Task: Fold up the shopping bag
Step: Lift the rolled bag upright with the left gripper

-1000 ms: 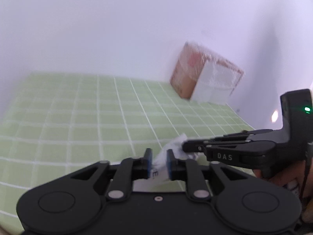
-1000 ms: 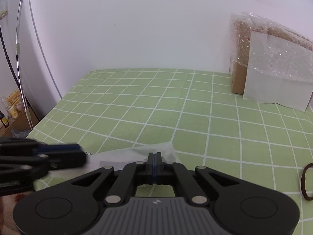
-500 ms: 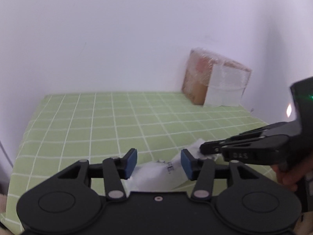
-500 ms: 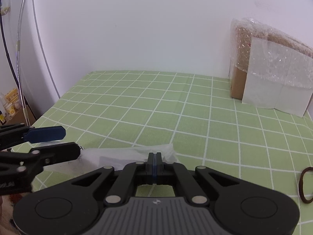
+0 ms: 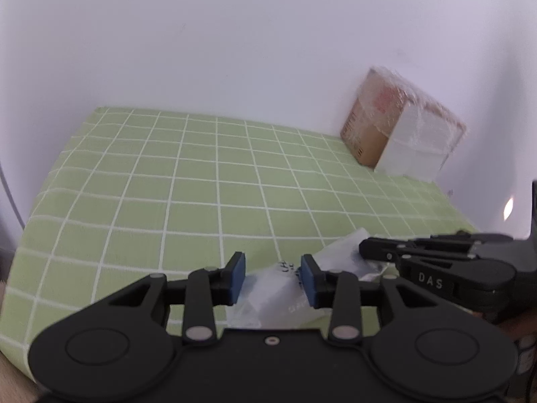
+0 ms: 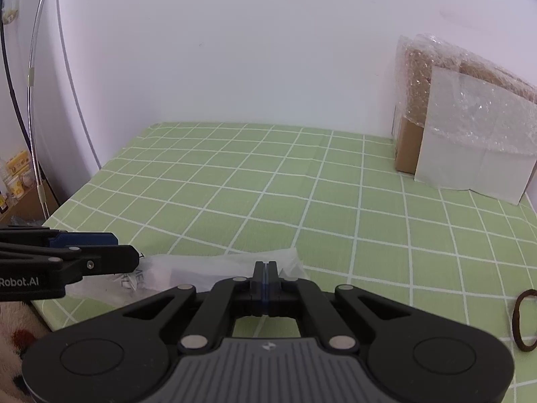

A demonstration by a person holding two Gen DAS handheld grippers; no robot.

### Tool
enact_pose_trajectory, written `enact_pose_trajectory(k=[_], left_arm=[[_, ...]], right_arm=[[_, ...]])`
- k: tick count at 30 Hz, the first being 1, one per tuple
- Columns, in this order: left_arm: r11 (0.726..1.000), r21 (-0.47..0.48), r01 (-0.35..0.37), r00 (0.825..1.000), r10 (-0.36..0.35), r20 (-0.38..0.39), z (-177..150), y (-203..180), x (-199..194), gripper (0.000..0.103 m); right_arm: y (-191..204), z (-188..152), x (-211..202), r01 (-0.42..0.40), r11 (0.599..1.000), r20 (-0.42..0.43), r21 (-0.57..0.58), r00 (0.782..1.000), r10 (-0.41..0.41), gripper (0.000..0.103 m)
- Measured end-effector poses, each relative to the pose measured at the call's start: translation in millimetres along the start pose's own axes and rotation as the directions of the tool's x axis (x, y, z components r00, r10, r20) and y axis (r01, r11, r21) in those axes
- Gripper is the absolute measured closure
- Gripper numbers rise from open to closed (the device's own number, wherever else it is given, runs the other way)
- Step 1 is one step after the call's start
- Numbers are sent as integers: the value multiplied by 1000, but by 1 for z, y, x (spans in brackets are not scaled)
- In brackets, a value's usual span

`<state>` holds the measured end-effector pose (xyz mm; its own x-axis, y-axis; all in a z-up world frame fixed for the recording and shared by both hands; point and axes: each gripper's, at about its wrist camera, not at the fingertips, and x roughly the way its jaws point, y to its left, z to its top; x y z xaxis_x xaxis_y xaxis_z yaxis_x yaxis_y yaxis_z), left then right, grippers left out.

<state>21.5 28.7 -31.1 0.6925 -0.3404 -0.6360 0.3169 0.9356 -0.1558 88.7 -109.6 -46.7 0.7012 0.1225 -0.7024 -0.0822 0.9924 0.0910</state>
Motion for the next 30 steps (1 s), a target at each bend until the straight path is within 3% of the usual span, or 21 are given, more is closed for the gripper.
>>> enact_pose_trajectory(k=[3, 5, 6, 10, 14, 15, 18, 20, 23, 25, 30], left_arm=[[987, 103, 121, 991, -115, -68, 16, 3, 0, 51], [958, 148, 245, 965, -227, -131, 29, 7, 3, 48], [945, 182, 271, 957, -244, -158, 33, 4, 8, 48], [878, 368, 306, 939, -216, -266, 35, -16, 31, 47], [775, 526, 350, 919, -176, -353, 30, -41, 47, 47], [764, 532, 364, 913, -182, -364, 31, -42, 47, 50], [761, 519, 389, 898, -185, -400, 34, -44, 50, 52], [770, 509, 384, 898, -184, -400, 31, -42, 47, 54], [793, 485, 368, 903, -180, -390, 31, -42, 44, 65], [839, 431, 333, 914, -175, -365, 28, -39, 39, 72], [897, 372, 238, 937, -112, -330, 23, -52, 29, 77]], right_arm=[[-4, 1, 0, -16, 1000, -2, 15, 1000, 16, 103], [-6, 1, 0, -26, 999, -2, 23, 1000, 26, 103], [-8, 2, 1, -30, 999, -4, 28, 1000, 30, 103], [-10, 2, 1, -46, 998, -9, 41, 999, 46, 103], [-12, 3, 2, -57, 997, -16, 45, 998, 58, 103], [-12, 4, 2, -60, 997, -18, 42, 998, 60, 103], [-14, 3, 2, -67, 996, -20, 51, 997, 69, 103], [-15, 3, 2, -73, 995, -23, 65, 997, 75, 103], [-19, 4, 3, -82, 993, -29, 84, 996, 84, 103], [-21, 5, 3, -91, 991, -35, 96, 995, 95, 103], [-26, 5, 4, -126, 986, -33, 108, 991, 130, 103]])
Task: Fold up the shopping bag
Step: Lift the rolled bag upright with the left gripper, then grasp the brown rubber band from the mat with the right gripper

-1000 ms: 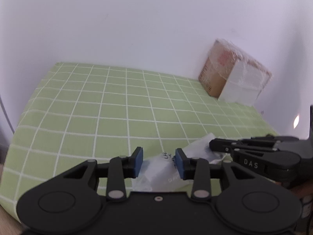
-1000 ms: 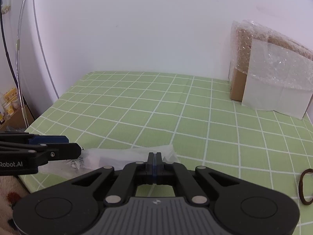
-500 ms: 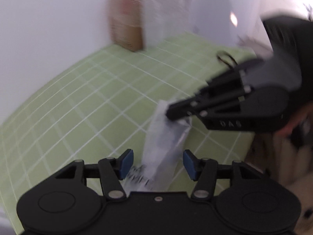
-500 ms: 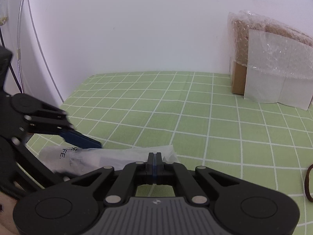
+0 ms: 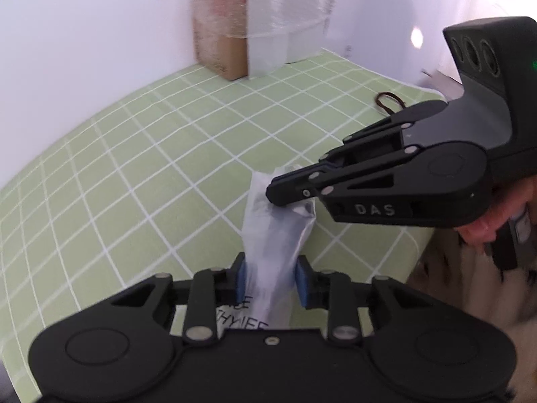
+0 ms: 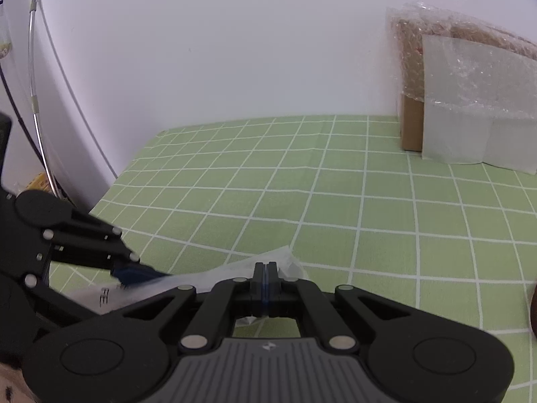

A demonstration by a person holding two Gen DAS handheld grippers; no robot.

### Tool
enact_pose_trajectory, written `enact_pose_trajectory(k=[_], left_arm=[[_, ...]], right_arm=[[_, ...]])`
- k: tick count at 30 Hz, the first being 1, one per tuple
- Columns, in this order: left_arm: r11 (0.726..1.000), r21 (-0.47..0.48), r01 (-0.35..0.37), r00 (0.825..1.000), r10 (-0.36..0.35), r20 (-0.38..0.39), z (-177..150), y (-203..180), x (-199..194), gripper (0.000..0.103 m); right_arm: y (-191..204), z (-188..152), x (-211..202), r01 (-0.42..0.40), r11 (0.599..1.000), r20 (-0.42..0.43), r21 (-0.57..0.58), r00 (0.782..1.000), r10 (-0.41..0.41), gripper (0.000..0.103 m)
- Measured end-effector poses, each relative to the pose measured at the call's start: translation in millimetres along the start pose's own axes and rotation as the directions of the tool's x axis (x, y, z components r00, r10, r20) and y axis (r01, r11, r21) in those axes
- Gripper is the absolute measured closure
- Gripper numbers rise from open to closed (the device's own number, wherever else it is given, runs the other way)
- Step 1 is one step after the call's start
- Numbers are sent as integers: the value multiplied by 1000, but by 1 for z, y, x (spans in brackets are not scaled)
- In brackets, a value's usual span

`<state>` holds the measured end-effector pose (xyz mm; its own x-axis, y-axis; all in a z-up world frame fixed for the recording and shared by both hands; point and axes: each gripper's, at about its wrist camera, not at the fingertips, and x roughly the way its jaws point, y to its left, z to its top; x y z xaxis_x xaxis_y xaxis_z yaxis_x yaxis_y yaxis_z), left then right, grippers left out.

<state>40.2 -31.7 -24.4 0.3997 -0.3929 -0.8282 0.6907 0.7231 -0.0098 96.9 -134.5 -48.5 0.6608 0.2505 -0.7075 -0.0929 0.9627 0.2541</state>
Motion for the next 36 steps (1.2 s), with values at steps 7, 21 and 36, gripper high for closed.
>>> enact_pose_trajectory(k=[7, 21, 36], left_arm=[[946, -325, 23, 995, 10, 100, -18, 11, -5, 85], [341, -862, 376, 927, -147, 346, -80, 87, 3, 88], [456, -829, 325, 929, 10, 370, -64, 98, -27, 89]], right_arm=[[-40, -8, -24, -133, 949, 106, 285, 989, 107, 98], [-104, -17, -108, 113, 903, 196, 414, 958, -210, 92], [-115, -25, -114, 422, 900, 119, 110, 893, -434, 78]])
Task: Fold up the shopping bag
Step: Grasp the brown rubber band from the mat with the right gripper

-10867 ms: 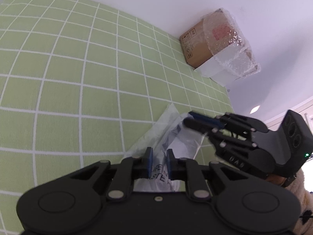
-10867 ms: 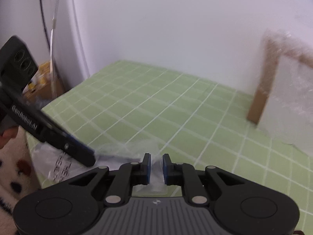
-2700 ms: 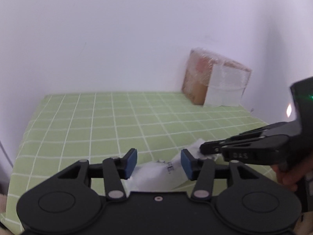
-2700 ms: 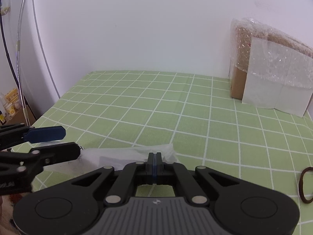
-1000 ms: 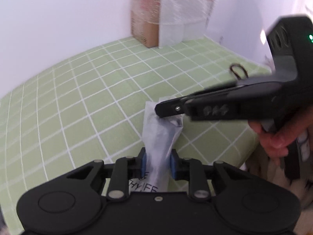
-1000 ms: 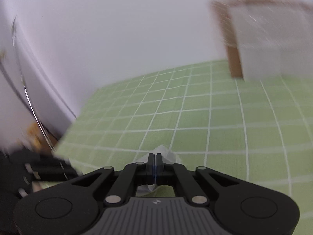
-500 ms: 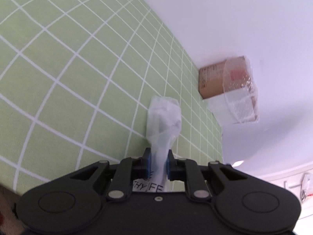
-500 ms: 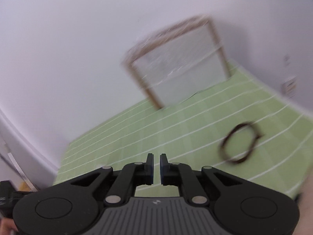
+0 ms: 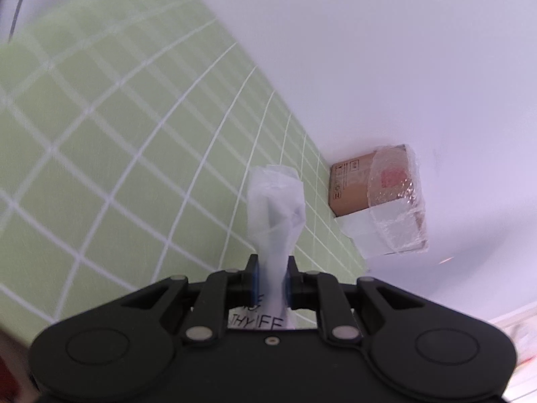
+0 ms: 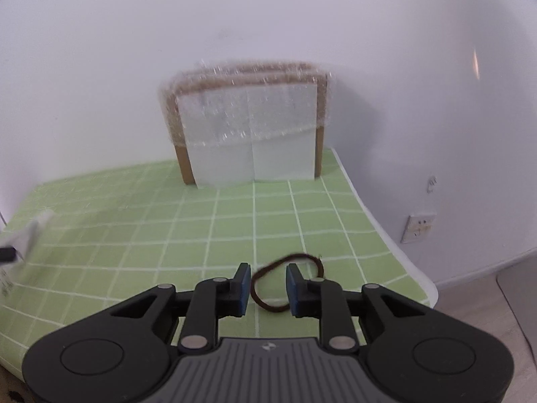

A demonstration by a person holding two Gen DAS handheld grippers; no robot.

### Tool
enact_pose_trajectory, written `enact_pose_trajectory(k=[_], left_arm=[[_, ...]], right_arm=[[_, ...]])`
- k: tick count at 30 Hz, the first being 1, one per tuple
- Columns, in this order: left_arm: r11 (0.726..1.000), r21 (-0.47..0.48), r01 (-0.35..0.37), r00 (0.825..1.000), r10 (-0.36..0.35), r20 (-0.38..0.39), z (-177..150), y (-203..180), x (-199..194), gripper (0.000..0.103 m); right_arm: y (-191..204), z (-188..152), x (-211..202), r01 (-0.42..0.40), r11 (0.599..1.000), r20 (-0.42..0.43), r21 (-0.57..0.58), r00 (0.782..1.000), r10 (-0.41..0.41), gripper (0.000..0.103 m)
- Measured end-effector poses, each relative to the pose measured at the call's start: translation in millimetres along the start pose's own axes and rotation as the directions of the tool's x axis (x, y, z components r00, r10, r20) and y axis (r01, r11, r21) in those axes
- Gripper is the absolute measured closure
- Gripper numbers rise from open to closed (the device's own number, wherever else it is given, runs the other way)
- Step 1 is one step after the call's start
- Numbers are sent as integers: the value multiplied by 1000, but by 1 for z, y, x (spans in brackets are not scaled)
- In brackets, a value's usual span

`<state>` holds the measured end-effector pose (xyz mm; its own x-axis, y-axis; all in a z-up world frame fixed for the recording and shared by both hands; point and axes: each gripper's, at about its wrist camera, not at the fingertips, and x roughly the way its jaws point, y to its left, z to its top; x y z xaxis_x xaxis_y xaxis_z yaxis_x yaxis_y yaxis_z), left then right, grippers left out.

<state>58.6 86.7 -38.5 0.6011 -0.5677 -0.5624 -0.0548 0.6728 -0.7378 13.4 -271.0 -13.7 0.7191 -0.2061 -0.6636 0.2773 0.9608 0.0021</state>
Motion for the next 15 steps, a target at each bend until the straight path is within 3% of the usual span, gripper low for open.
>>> enact_pose_trajectory(k=[4, 15], left_arm=[[991, 132, -32, 999, 29, 28, -4, -22, 5, 88], [950, 304, -70, 996, 52, 69, -13, -42, 6, 88]], right_arm=[[7, 0, 7, -17, 997, -40, -74, 999, 14, 79], [10, 11, 33, -57, 982, -116, -181, 993, 36, 79]])
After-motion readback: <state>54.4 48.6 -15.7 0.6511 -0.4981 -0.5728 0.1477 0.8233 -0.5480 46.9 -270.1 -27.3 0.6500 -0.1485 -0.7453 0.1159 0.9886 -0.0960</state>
